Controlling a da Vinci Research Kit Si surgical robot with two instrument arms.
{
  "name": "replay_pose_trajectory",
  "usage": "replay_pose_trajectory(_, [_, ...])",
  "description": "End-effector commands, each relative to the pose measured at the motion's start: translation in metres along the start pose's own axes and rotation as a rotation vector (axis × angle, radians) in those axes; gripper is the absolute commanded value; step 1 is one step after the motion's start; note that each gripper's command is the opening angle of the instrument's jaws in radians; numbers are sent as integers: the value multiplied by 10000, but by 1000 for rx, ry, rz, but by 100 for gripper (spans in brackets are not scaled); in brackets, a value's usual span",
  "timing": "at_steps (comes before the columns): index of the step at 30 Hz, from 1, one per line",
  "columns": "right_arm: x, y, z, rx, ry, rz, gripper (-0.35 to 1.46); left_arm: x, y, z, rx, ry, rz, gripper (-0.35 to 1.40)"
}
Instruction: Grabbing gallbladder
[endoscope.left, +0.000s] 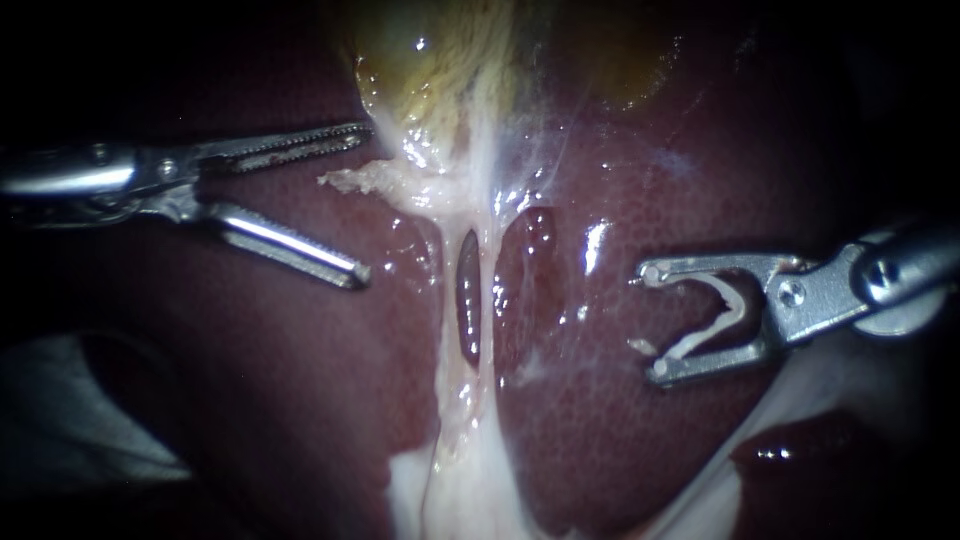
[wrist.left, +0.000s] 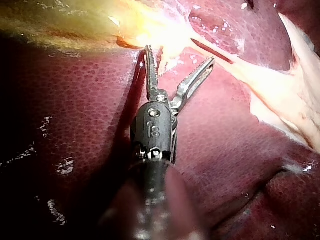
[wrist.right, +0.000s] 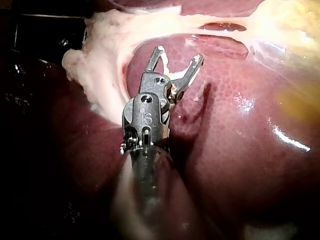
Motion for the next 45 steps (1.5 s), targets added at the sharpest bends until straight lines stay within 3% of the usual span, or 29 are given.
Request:
replay_pose_trajectory(1, [-1, 0, 0, 0, 0, 0, 50, 0, 0, 1, 0, -1, 5, 98])
replay_pose_trajectory(10, [-1, 0, 0, 0, 0, 0, 50, -5, -1, 10, 5, -1, -28, 76])
replay_pose_trajectory(21, [0, 0, 0, 0, 0, 0, 50, -11, -2, 5, 6, 0, -90, -1])
replay_pose_trajectory(26, [0, 0, 0, 0, 0, 0, 50, -13, -5, 2, 6, -6, -106, -10])
replay_pose_trajectory(29, [0, 0, 0, 0, 0, 0, 50, -13, -7, 0, 16, -7, -118, -35])
replay_pose_trajectory(37, [-1, -1, 0, 1, 0, 0, 50, -4, -5, -11, 21, -11, -164, -35])
replay_pose_trajectory(45, [-1, 0, -1, 1, 0, 0, 50, 19, -3, -30, 1, -26, -212, -35])
